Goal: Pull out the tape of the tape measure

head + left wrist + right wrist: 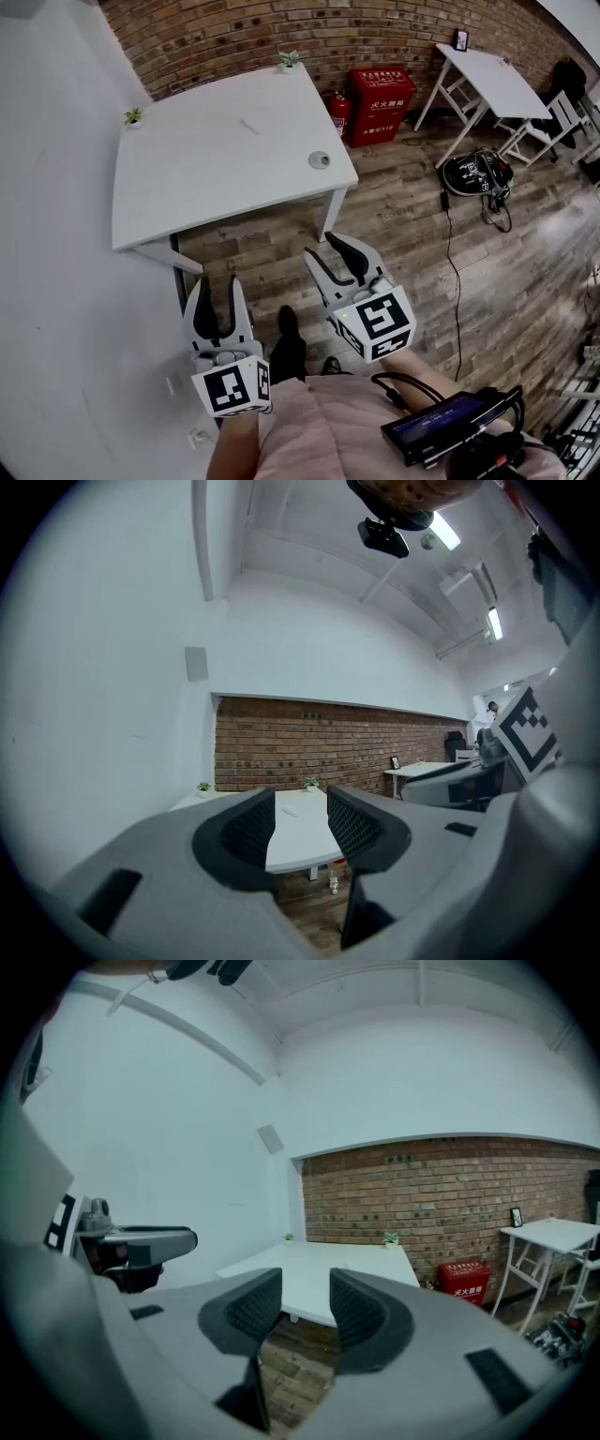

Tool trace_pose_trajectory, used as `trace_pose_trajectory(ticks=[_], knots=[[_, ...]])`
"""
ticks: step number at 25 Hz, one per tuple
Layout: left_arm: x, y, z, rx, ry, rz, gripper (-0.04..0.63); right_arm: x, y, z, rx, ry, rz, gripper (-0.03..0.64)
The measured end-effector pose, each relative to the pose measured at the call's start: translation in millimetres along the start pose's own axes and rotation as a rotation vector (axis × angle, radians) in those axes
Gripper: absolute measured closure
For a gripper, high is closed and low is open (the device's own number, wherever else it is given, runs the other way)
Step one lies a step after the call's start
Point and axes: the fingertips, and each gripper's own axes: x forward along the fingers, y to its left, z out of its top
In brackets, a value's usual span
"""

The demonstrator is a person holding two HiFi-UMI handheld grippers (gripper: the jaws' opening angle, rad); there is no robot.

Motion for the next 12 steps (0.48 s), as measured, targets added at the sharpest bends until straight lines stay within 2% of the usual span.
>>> trace_pose_trajectory(ticks=[5,12], knots=[[58.2,42.2,2.6,-0.012,0.004,-0.004,0.414,65.1,-12.3,19.0,0.003,0.01,-0.018,0.456],[123.6,92.3,20.0,-0.022,-0.038,-0.028,0.414,135.9,-16.7,57.3,-0.021,-0.018,-0.05,0.46]])
